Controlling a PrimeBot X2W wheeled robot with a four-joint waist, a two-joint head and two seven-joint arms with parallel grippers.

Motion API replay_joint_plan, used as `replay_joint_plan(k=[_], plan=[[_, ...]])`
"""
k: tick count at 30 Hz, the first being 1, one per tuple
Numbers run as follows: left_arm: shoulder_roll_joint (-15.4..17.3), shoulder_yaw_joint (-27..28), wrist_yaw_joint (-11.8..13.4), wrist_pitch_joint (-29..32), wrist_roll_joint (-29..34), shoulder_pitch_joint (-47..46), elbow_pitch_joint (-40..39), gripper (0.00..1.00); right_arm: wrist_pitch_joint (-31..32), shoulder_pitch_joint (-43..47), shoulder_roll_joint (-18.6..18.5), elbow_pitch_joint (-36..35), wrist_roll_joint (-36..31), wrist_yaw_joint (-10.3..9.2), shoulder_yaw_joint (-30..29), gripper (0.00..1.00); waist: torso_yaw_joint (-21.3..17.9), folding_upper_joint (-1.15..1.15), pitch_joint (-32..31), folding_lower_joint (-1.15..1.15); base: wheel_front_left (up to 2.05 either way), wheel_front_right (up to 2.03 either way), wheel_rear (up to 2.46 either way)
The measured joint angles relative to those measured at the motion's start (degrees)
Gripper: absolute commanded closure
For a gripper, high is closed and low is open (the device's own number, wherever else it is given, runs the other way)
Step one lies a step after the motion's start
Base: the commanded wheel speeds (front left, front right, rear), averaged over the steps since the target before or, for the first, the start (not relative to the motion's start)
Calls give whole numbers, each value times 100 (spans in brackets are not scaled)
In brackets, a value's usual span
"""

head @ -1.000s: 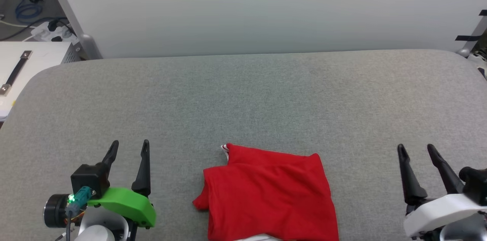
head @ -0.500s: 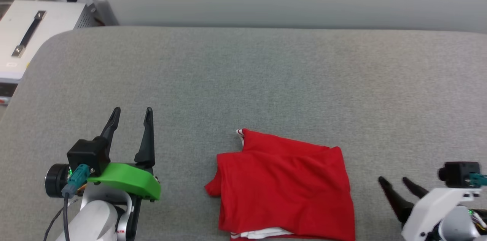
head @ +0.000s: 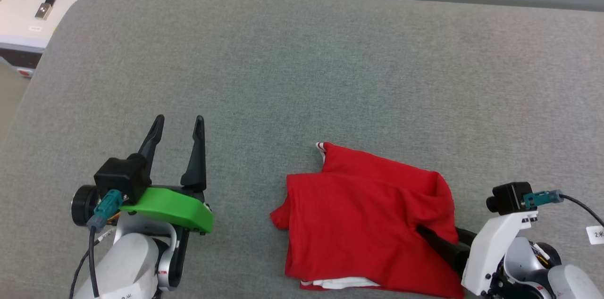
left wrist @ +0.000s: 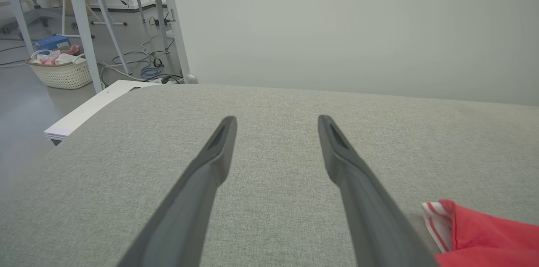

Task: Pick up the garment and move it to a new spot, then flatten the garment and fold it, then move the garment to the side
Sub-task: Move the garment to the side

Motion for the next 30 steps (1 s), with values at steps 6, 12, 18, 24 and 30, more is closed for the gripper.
replay_joint_plan(k=[6, 12, 18, 24, 30], plan=[[-92, 99, -108, 0, 98, -23, 124, 0, 154, -170, -15, 298, 302, 4, 222, 46, 91, 0, 145, 0, 0, 0, 0], [-193, 187, -201, 0, 168, -21, 212, 0, 124, -236, -31, 466, 375, 7, 343, 100, 53, 0, 69, 0, 0, 0, 0], [-191, 230, -250, 0, 227, 22, 332, 0, 29, -313, -71, 527, 386, 7, 360, 100, -43, 0, -178, 0, 0, 0, 0], [-156, 255, -244, 0, 230, 321, 304, 0, 9, -302, -192, 623, 269, 7, 197, 100, -356, 0, -432, 0, 0, 0, 0], [-118, 222, -199, 9, 229, 529, 46, 0, 82, -314, -365, 651, 82, 2, -84, 100, -929, 0, -580, 0, 0, 0, 0]])
